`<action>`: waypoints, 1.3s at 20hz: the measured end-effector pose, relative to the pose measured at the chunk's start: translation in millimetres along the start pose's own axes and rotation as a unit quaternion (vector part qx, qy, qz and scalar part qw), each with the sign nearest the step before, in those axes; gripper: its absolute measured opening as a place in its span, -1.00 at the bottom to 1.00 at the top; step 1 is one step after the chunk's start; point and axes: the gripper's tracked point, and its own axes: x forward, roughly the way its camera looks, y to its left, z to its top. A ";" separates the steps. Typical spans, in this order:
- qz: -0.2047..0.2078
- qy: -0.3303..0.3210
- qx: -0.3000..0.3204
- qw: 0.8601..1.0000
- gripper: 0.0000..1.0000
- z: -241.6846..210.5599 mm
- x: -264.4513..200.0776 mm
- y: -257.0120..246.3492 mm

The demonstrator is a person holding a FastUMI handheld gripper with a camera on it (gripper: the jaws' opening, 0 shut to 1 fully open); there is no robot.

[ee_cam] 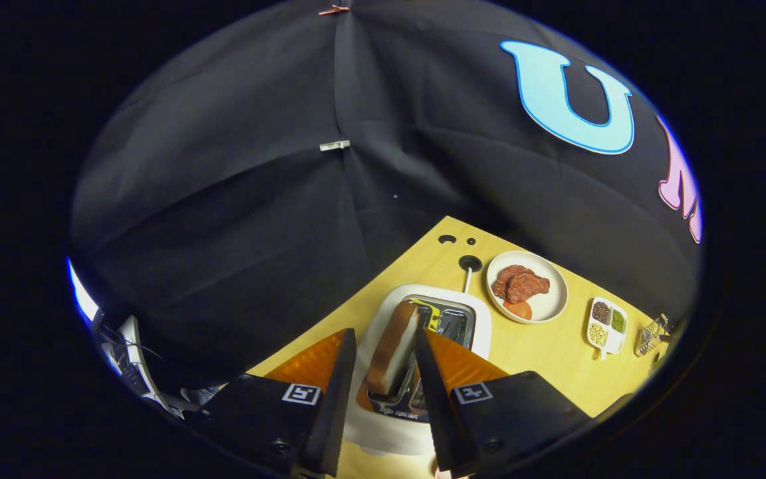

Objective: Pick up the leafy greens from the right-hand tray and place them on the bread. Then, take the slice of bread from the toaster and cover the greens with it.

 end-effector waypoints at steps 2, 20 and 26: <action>-0.015 0.015 0.012 1.000 0.15 -5.0 9.5 -5.6; 0.021 -0.057 0.106 0.993 -0.76 49.4 -66.3 -20.6; 0.017 -0.119 0.140 0.983 -0.76 62.3 -148.4 -68.2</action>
